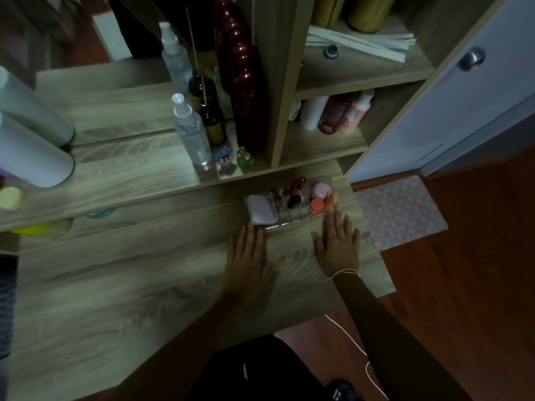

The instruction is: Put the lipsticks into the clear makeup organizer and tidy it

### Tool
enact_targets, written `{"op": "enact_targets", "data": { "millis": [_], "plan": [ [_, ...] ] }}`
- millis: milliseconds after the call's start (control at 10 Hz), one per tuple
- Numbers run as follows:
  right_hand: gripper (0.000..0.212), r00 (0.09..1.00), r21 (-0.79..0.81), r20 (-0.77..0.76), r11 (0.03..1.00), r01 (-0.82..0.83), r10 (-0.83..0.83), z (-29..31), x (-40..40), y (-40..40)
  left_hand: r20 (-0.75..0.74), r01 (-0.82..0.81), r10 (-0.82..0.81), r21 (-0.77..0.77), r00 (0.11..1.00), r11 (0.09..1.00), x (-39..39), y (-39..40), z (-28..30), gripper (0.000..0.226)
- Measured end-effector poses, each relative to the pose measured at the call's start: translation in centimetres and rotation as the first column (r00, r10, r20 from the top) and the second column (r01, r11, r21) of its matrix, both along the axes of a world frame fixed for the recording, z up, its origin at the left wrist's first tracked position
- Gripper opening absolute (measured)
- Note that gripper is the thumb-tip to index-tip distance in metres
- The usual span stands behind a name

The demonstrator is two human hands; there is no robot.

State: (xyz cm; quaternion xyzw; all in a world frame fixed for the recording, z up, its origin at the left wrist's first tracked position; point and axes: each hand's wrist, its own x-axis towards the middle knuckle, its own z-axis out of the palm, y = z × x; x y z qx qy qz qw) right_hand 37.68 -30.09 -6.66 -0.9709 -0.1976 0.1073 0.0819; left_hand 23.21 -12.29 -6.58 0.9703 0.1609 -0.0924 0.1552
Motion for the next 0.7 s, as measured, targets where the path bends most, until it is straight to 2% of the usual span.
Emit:
{"op": "enact_targets", "data": {
  "millis": [300, 400, 600, 700],
  "plan": [
    [0.068, 1.000, -0.002, -0.021, 1.000, 0.015, -0.015, 0.2, -0.2, 0.2, -0.022, -0.001, 0.001, -0.009, 1.000, 1.000, 0.0, -0.2, 0.2, 0.076],
    [0.068, 1.000, -0.002, -0.029, 1.000, 0.010, -0.010, 0.3, -0.3, 0.4, 0.012, 0.027, -0.027, -0.007, 1.000, 1.000, -0.2, -0.1, 0.4, 0.076],
    [0.074, 0.990, 0.114, -0.040, 0.984, 0.138, -0.134, 0.2, -2.2, 0.3, 0.094, 0.033, -0.031, -0.021, 0.995, 0.999, -1.0, -0.1, 0.6, 0.070],
    [0.074, 0.984, 0.127, -0.044, 0.976, 0.179, -0.175, -0.5, -3.7, -0.2, 0.101, 0.122, -0.125, 0.030, 0.987, 0.992, -2.1, -0.7, 0.5, 0.067]
  ]
}}
